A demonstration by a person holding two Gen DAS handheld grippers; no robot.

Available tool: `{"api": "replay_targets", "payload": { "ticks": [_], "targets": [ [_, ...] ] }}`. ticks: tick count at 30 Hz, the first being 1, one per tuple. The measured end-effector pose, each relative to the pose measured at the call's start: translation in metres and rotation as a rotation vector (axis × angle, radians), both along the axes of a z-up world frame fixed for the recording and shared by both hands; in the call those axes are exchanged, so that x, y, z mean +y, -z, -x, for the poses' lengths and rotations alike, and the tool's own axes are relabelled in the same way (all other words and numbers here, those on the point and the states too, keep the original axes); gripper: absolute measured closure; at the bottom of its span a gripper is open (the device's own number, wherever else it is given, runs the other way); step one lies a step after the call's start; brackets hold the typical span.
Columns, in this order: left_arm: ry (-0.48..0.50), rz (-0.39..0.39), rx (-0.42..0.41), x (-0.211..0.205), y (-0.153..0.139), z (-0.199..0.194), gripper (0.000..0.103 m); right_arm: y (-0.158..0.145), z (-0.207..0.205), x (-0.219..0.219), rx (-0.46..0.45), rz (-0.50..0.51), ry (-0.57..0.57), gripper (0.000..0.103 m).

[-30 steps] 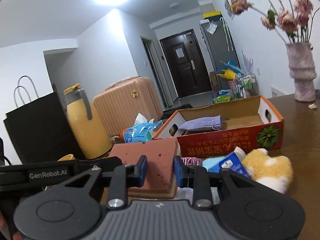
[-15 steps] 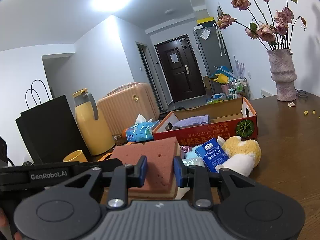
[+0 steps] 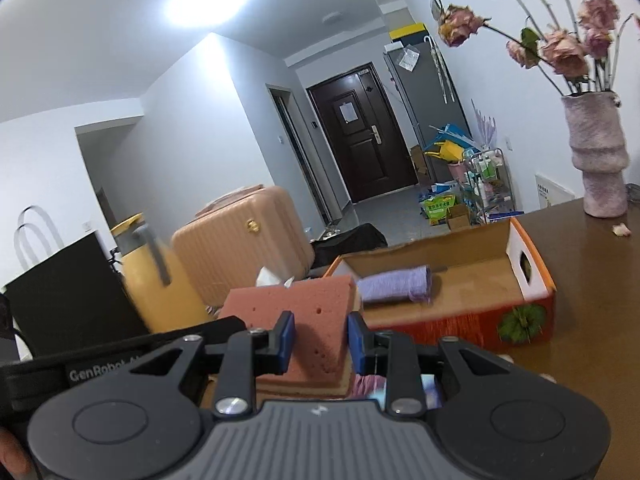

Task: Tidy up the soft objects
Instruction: 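Carry the pink-and-beige sponge with both tools over the cardboard box, then lower the sponge into the box and open both tools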

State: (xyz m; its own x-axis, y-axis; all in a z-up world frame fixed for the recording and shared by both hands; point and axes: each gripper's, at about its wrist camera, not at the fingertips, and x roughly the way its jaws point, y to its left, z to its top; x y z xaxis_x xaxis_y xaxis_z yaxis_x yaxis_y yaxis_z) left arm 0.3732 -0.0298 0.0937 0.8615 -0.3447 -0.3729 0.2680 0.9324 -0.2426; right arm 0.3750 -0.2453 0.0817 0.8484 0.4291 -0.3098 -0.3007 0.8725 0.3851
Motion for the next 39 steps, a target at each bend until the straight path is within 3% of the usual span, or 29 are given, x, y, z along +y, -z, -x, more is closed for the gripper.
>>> {"api": "replay_targets", "payload": {
  "ticks": [5,8,15,22,27,34,37,39],
  "targets": [
    [-0.012,0.012,0.062,0.002,0.003,-0.080,0.078,-0.001,-0.080,0.005,0.055,0.012,0.009,0.075],
    [-0.022,0.033,0.148,0.007,0.017,-0.128,0.078,0.010,-0.127,0.006,0.125,0.002,0.006,0.075],
    [-0.034,-0.028,0.232,0.013,0.051,-0.181,0.077,0.049,-0.192,0.017,0.249,-0.007,0.002,0.075],
    [-0.051,-0.077,0.271,0.021,0.075,-0.187,0.075,0.076,-0.206,0.034,0.319,0.021,-0.042,0.072],
    [-0.067,-0.096,0.279,0.023,0.080,-0.186,0.058,0.082,-0.205,0.042,0.331,0.052,-0.075,0.072],
    [-0.048,-0.101,0.240,0.031,0.064,-0.156,0.047,0.058,-0.183,0.029,0.279,0.047,-0.057,0.068],
    [-0.085,-0.135,0.176,0.035,0.049,-0.134,0.030,0.037,-0.162,0.018,0.230,0.058,-0.042,0.066],
    [-0.104,-0.151,0.133,0.038,0.037,-0.118,0.026,0.023,-0.144,0.011,0.177,0.091,-0.015,0.052]
  ]
}}
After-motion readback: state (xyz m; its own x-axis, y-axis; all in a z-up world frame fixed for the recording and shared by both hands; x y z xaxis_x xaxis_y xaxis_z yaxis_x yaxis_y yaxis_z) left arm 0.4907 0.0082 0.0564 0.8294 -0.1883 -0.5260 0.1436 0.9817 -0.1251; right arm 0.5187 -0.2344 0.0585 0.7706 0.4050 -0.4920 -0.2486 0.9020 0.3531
